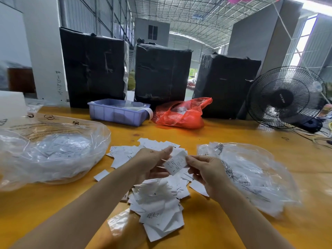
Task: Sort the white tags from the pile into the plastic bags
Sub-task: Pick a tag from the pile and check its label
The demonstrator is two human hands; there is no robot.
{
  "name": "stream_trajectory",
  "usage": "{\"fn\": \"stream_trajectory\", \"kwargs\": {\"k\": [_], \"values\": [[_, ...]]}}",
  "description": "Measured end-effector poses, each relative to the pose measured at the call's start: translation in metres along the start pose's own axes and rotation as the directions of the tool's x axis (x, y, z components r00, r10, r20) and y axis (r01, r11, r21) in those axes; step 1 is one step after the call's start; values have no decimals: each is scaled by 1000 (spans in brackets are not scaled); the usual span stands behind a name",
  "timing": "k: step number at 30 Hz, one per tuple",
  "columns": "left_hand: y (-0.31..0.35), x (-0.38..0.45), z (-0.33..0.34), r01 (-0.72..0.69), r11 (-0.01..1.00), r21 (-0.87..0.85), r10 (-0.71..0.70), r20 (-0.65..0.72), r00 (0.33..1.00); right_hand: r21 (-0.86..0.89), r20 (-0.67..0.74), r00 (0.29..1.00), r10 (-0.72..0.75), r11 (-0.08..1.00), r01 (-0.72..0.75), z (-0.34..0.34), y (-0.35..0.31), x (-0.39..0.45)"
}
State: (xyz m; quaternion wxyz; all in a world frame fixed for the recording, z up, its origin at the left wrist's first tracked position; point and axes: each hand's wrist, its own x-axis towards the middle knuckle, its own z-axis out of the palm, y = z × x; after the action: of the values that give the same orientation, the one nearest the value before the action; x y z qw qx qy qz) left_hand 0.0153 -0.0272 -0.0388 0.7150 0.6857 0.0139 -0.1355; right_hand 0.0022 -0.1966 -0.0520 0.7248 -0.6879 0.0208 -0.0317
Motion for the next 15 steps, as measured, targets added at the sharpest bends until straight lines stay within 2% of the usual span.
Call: {"fn": "stream_trajectory", "kwargs": {"k": [3,5,7,9,11,13,15], "values": [[2,0,-9,15,994,105,-23,77,997,-2,6,999,53,999,-53,0,0,0],[3,0,-13,8,990,143,-19,70,997,0,32,998,51,999,-51,1,0,-1],[5,-1,-16,7,982,190,-16,48,999,9,37,999,1,1000,-2,2,-2,-3],[9,-3,-24,-12,961,277,16,-12,1000,-60,-9,989,-146,988,146,-2,-4,-3],[19,-5,-39,-51,933,357,101,-123,987,-179,-88,915,-395,909,375,-9,-8,-2],[31,-6,-64,-87,910,405,213,-277,937,-382,-191,755,-627,756,531,-19,-16,3],[43,-10,-98,-71,883,464,298,-438,848,-564,-259,633,-730,646,514,-42,-21,11]]}}
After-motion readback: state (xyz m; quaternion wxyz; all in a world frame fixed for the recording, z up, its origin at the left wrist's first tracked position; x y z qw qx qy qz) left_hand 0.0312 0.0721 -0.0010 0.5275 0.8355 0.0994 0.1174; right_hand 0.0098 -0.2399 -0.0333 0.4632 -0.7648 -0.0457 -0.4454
